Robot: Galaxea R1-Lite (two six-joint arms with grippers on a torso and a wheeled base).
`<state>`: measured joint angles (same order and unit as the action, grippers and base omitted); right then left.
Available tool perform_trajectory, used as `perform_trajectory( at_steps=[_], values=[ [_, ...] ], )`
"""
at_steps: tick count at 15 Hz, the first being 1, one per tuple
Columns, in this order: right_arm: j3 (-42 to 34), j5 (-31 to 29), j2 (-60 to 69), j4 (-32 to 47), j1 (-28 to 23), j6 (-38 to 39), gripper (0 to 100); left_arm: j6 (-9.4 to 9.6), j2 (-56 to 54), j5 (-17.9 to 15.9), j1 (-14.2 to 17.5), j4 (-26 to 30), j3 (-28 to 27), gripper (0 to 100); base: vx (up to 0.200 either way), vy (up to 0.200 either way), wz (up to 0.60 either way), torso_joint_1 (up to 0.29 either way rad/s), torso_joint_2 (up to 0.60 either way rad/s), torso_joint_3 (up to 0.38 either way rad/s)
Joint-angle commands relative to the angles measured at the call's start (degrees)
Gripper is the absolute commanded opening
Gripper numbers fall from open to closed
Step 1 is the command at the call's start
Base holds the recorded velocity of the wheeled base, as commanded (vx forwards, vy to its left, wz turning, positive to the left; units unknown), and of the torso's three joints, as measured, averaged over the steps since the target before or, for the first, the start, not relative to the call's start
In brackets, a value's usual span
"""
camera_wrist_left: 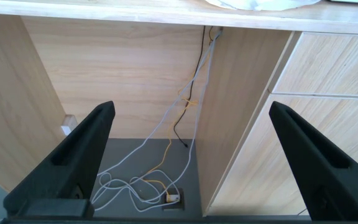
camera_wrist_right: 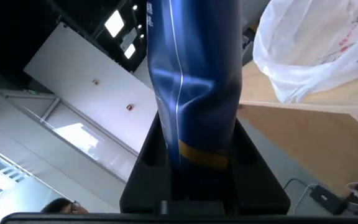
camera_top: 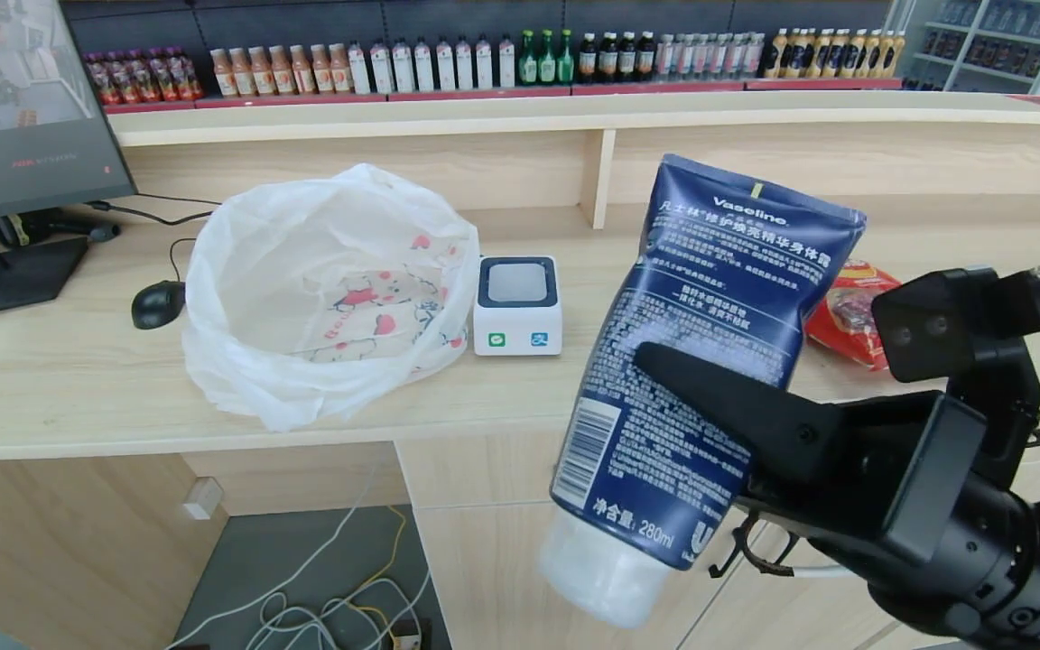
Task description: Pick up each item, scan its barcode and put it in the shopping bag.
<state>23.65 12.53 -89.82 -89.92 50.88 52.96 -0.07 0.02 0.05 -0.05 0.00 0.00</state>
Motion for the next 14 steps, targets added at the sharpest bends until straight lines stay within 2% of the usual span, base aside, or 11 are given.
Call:
perform_trajectory(
  at_steps=[1, 7, 14],
  values=[
    [-0.1, 0.04, 0.0, -0.08, 2.03, 0.92, 0, -0.01, -0.02, 0.04, 0.05, 0.0, 0.0, 100, 0.0, 0.0, 0.0, 0.0, 0.0, 0.0],
    [-2.91, 0.04, 1.31, -0.08, 5.1, 1.27, 0, -0.01, -0.02, 0.04, -0.04, 0.0, 0.0, 100, 0.0, 0.0, 0.0, 0.0, 0.0, 0.0],
    [-2.56, 0.04, 2.63, -0.08, 5.1, 1.27, 0, 0.16, -0.02, 0.04, -0.04, 0.0, 0.0, 100, 0.0, 0.0, 0.0, 0.0, 0.0, 0.0]
  ],
)
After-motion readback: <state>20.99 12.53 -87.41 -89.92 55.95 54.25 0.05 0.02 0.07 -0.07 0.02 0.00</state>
